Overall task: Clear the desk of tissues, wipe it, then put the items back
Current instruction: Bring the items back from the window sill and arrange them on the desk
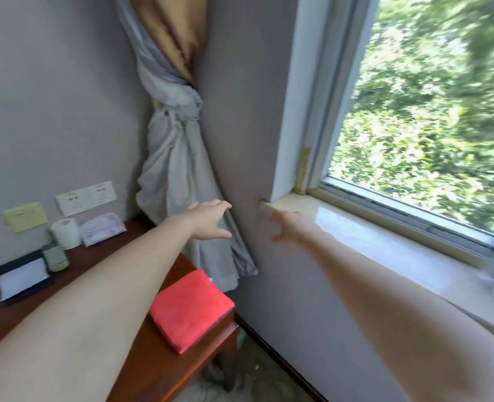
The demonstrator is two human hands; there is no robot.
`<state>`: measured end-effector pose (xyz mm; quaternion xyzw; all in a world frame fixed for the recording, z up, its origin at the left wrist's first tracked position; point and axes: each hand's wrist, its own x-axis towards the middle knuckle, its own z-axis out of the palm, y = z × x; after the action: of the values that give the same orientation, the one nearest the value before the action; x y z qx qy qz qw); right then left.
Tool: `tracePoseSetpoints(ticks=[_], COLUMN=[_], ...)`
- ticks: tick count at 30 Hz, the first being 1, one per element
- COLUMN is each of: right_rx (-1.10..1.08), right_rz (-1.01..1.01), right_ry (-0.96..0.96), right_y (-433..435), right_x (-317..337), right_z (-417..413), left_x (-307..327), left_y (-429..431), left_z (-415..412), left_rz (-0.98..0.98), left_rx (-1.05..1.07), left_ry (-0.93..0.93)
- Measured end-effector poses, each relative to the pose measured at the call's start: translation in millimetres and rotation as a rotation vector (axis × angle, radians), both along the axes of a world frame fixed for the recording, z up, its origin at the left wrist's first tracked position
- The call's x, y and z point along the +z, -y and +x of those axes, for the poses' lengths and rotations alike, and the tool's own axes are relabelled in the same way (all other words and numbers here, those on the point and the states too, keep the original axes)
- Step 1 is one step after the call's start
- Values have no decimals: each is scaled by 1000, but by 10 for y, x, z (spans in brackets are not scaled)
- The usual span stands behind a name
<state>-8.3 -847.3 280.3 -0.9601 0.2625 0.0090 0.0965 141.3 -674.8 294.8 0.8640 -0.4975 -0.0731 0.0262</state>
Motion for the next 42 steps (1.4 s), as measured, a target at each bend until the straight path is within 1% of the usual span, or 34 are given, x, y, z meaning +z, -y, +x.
tracePoseSetpoints(ticks=[6, 10, 15, 19, 25, 29, 32, 38, 42], right_rx=[-274, -438, -623, -722, -804, -890, -960, -1056, -1050], right_rz=[43, 35, 40, 21, 28, 71, 100, 198, 236], right_ry=[41, 55, 38, 14, 62, 107, 135, 242, 389], right_y=[742, 1112, 1443, 1661, 2016, 2256, 2466, 2823, 2968], right_x=[38, 59, -42, -87, -144, -221, -270, -301, -321], right_z=[-1294, -2150, -3185, -3744, -4013, -3979, -3940, -3880, -3848], left_x=[-33, -38, -96, -123, -150, -227, -284, -364, -432], left_y=[1253, 1930, 2499, 2816, 3236, 3553, 3856, 4477, 4763], left_z=[-924, -1654, -2494, -2989, -3332, -3335, -3306, -3307, -3335], left_rz=[12, -21, -4, 6, 32, 63, 46, 35, 5], left_rx=[-269, -408, -547, -599, -606, -599, -636, -665, -682], left_ry=[10, -16, 4, 16, 27, 29, 45, -20, -117])
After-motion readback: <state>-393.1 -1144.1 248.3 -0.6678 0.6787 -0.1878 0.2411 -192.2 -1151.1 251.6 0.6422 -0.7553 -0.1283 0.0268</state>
